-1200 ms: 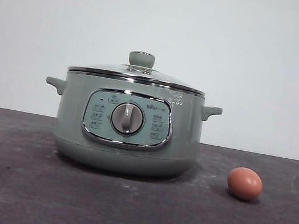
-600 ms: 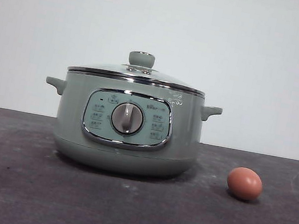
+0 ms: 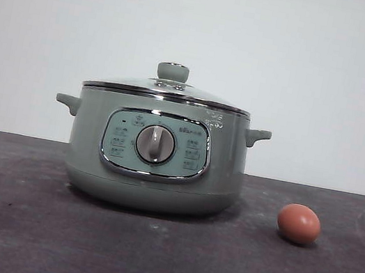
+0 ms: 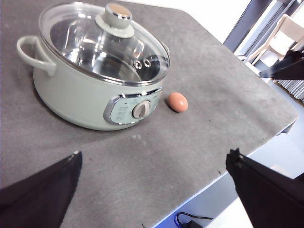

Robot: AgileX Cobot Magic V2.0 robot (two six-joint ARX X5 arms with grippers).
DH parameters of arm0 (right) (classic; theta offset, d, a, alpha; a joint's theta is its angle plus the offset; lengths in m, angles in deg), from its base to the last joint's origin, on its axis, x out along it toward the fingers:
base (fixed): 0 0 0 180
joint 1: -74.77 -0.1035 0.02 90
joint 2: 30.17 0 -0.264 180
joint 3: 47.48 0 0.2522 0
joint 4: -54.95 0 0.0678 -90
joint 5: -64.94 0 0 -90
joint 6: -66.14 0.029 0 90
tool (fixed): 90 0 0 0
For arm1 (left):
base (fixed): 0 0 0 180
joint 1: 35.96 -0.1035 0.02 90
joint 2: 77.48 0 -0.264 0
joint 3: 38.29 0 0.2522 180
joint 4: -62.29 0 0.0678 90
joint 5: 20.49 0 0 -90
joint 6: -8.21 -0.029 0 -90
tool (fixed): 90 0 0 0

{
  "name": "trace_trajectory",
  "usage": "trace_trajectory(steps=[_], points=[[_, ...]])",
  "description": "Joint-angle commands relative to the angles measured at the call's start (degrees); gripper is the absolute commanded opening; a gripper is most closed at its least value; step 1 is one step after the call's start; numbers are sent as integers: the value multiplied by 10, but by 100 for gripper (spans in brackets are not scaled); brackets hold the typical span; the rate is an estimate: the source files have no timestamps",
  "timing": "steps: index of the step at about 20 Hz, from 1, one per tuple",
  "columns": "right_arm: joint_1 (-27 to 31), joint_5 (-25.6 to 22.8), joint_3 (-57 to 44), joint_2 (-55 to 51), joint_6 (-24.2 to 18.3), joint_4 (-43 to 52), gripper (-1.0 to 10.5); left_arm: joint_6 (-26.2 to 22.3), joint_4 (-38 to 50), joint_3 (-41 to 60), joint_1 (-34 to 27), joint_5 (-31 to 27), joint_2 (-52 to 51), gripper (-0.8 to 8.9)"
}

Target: Pick up the egg,open the lid,put the egg in the pot,close the lid

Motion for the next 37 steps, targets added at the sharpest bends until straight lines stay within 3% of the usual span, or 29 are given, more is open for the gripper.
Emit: trace_trajectory(steps=[1, 11, 25, 32, 35, 37], points=[[-23, -38, 0, 41, 5, 28, 564, 0, 6, -2, -1, 1, -1, 594], [-80, -173, 0, 219, 9, 164, 563, 0, 4, -2, -1, 1, -1, 594], [-103, -206, 0, 400, 20, 279, 560, 0, -3, -2, -1, 0, -1, 594], [-106, -205, 0, 418, 23, 290, 268, 0, -3, -2, -1, -10, -1, 594], [-106, -205, 0, 428, 25, 290, 236, 0, -3, -2, -1, -15, -1, 594], [-106, -200, 0, 430, 30, 290, 98, 0, -3, -2, -1, -15, -1, 594]])
